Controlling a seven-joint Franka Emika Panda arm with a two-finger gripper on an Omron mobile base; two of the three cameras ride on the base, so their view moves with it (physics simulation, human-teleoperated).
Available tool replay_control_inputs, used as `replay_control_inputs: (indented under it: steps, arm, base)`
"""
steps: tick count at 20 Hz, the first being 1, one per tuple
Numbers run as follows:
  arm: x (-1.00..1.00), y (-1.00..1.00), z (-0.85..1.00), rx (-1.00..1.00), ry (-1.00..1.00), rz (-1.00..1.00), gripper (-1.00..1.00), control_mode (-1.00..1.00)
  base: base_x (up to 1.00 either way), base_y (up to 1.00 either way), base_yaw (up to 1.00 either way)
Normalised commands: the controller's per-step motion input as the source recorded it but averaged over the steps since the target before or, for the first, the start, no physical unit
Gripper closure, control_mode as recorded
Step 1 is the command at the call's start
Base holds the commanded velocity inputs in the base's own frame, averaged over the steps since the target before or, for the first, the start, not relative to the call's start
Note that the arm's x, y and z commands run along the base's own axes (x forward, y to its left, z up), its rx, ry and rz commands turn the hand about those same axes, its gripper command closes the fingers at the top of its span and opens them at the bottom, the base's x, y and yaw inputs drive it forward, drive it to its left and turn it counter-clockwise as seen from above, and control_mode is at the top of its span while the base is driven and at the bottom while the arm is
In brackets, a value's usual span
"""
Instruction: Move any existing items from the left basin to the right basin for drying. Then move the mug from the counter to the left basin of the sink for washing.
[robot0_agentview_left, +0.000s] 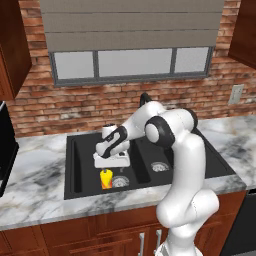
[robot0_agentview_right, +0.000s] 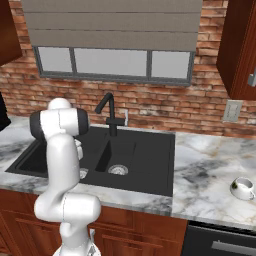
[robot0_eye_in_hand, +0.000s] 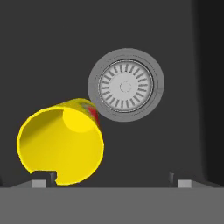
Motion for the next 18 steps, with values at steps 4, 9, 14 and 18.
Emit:
replay_control_inputs:
  steps: [4, 9, 14, 18]
  arm:
    - [0.12, 0.02, -0.12, 0.0, 0.0, -0.04, -1.0, -1.0]
    - [0.18, 0.05, -0.11, 0.0, 0.0, -0.04, -1.0, -1.0]
    - [0.2, 0.06, -0.09, 0.0, 0.0, -0.04, -1.0, -1.0]
    - [0.17, 0.05, -0.08, 0.0, 0.0, -0.03, -1.0, -1.0]
  base:
    - [0.0, 0.0, 0.0]
    - [0.0, 0.0, 0.0]
    - [0.0, 0.0, 0.0]
    - [0.0, 0.0, 0.0]
